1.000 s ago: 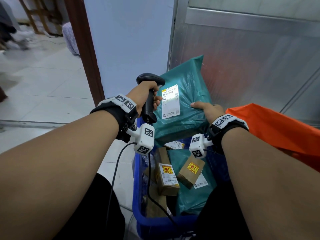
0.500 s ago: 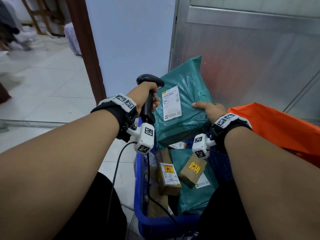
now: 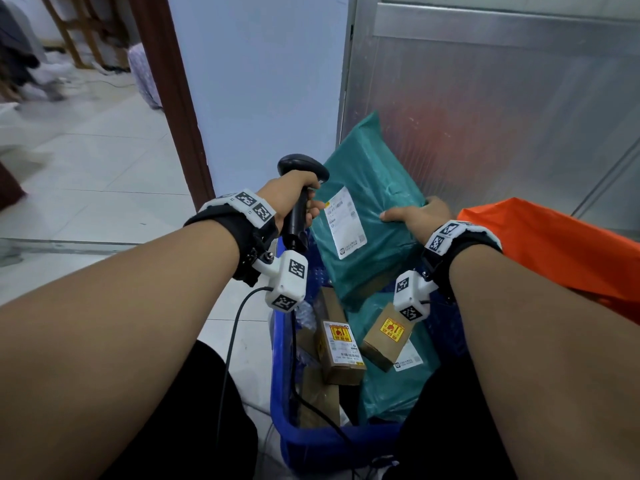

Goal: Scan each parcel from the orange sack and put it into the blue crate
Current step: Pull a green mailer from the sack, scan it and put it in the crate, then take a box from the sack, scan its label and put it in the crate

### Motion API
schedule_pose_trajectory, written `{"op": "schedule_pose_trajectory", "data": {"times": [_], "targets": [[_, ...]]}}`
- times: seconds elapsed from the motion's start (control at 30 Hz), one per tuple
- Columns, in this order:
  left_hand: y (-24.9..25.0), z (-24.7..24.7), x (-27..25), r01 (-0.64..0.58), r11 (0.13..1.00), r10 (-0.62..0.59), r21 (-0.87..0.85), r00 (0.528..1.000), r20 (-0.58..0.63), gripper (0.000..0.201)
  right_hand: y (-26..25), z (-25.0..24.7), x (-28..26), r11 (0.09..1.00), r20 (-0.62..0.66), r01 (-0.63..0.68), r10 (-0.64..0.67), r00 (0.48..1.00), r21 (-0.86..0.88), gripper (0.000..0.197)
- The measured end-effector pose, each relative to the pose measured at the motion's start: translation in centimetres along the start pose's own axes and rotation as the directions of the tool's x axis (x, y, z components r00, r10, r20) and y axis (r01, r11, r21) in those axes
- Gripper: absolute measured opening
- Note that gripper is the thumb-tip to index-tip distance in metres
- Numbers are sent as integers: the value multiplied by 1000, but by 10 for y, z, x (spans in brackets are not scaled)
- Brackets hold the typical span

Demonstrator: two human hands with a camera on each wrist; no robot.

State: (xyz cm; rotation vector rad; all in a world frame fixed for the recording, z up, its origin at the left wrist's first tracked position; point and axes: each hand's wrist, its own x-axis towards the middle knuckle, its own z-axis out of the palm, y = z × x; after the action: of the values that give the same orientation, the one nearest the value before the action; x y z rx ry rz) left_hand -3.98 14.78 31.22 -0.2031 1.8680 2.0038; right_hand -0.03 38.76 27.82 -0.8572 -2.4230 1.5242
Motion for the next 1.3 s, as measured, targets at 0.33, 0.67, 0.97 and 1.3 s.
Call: {"op": "schedule_pose_trajectory", "data": {"times": [0.33, 0.67, 0.97, 1.3], "targets": [[-20, 10, 9, 44, 994, -43, 101, 999, -18, 22, 8, -6, -1, 990, 139, -102, 115, 984, -99, 77], [-27, 39, 13, 66, 992, -67, 108, 998, 9, 30, 36, 29, 1, 854, 367, -45, 269, 890, -518, 76], [-35, 70, 20, 53, 981, -56, 185, 998, 12, 23, 57, 44, 27, 596, 303, 143, 177, 936, -790, 101], [-16, 189, -7, 18, 930, -69, 367, 990, 126, 26, 54, -93, -5, 873, 164, -47, 143, 976, -486, 48]]}}
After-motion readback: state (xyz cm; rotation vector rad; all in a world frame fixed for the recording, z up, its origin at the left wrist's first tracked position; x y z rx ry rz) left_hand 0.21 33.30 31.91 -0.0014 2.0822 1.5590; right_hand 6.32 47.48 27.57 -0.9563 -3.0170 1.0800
